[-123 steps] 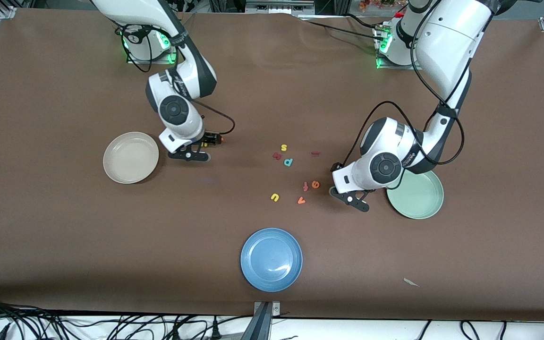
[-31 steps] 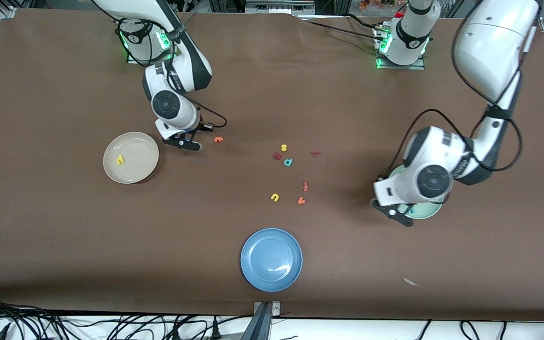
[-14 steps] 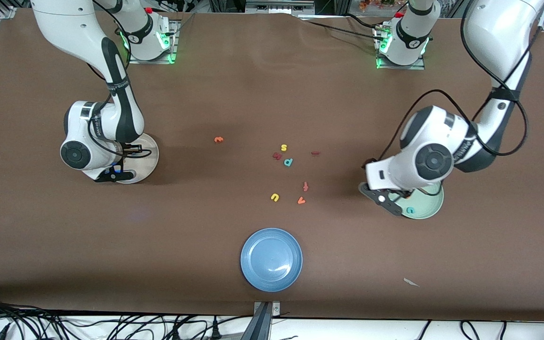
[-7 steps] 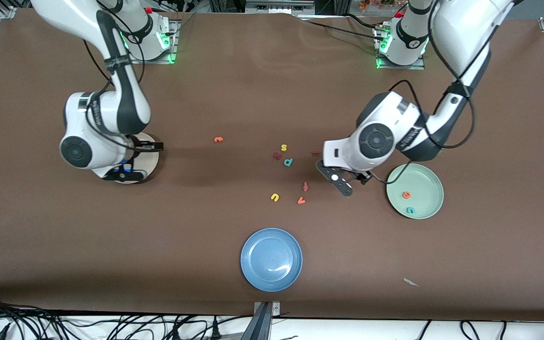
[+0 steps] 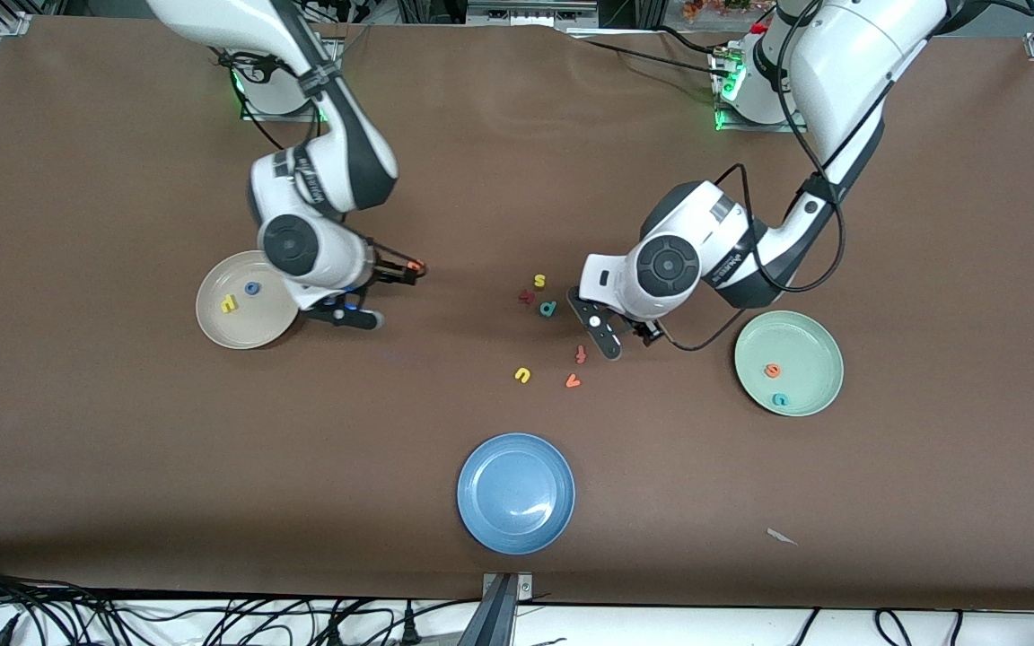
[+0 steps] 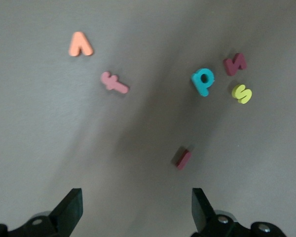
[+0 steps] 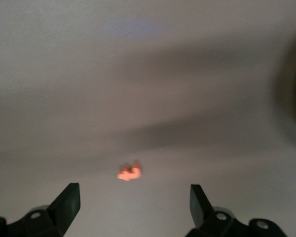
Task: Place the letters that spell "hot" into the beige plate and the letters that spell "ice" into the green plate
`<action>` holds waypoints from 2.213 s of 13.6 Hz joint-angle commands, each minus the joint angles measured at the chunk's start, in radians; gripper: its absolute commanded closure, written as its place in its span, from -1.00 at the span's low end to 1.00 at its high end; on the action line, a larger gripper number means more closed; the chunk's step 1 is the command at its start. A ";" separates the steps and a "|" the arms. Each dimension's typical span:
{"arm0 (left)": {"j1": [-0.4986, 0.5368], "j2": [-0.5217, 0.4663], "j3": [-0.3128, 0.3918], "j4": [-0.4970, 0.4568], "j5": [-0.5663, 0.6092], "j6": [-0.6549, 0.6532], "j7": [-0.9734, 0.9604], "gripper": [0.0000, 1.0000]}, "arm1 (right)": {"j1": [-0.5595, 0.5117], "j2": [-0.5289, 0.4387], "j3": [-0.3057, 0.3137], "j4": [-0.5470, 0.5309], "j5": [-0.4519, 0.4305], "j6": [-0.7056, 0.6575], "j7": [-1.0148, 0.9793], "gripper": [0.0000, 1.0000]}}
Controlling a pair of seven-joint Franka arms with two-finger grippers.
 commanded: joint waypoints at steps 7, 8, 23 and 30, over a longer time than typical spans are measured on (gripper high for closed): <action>-0.001 -0.051 -0.075 -0.235 0.182 0.187 0.012 -0.63 | 0.071 0.035 0.007 -0.161 0.015 0.204 0.103 -0.90; -0.001 -0.048 -0.075 -0.249 0.183 0.226 0.015 -0.63 | 0.077 0.035 0.007 -0.175 0.015 0.227 0.103 -0.88; -0.018 -0.024 -0.074 -0.298 0.341 0.289 0.001 -0.34 | 0.093 0.035 0.021 -0.218 0.015 0.313 0.106 0.46; -0.016 0.006 -0.066 -0.300 0.392 0.327 -0.002 -0.16 | 0.093 0.024 0.018 -0.172 0.015 0.228 0.140 0.53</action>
